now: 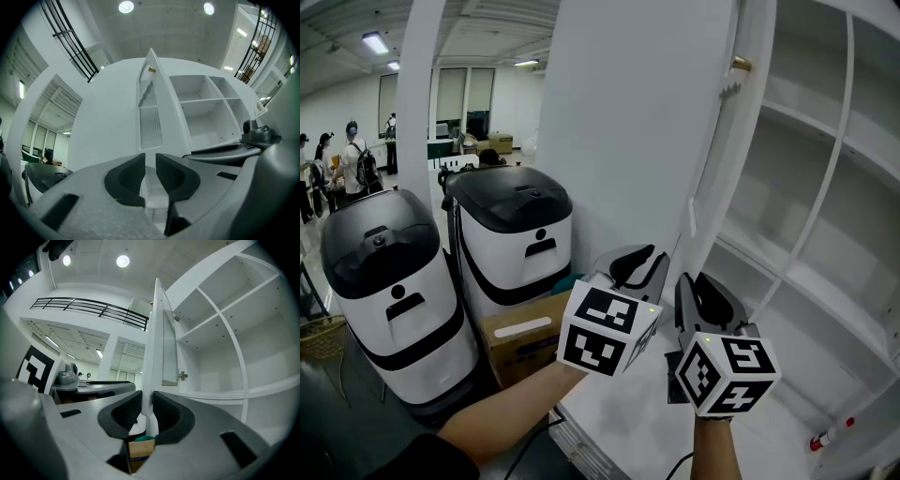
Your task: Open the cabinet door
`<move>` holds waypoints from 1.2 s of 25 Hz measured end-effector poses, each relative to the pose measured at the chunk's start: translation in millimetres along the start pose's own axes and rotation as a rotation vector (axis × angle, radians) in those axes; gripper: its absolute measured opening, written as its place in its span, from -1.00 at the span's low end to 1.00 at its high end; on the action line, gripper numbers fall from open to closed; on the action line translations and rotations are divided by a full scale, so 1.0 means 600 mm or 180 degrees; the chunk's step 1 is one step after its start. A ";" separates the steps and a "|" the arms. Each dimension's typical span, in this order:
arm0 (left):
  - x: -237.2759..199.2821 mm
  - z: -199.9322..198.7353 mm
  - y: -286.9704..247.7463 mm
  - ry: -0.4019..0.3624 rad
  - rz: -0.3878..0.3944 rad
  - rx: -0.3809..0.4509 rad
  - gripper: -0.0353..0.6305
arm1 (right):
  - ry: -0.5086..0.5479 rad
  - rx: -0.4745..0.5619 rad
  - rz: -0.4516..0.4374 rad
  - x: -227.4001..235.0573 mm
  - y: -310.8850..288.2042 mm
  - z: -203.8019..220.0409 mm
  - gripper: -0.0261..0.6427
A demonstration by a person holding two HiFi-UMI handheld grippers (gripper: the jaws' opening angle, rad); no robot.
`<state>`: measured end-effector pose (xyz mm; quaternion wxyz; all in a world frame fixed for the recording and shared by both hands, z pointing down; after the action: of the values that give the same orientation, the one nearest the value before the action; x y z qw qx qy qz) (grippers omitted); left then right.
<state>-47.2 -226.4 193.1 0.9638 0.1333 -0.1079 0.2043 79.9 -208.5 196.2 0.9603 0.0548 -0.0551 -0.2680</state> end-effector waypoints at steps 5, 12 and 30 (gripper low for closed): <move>-0.015 0.001 0.011 -0.0011 -0.0111 -0.0033 -0.66 | -0.0003 0.0009 -0.0109 -0.018 -0.013 0.002 -0.67; -0.044 0.001 0.035 -0.0043 -0.0317 -0.0051 -0.66 | 0.0001 -0.0007 -0.0290 -0.048 -0.036 0.009 -0.67; -0.114 0.012 0.090 -0.0169 -0.0817 -0.0225 -0.66 | 0.0104 0.0042 -0.0626 -0.109 -0.114 0.024 -0.67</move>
<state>-132.3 -206.0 193.3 0.9829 0.1173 -0.1226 0.0718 -12.6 -233.8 196.2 0.9297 0.0706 -0.0356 -0.3597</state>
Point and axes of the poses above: the fingertips, and each gripper's own axes: y backward along the fingers, x to its right, z out of its underside, the point moved 8 cm from there along y, backward along the fingers, and after that the axes turned 10 degrees about -y, right-handed, at the moved point
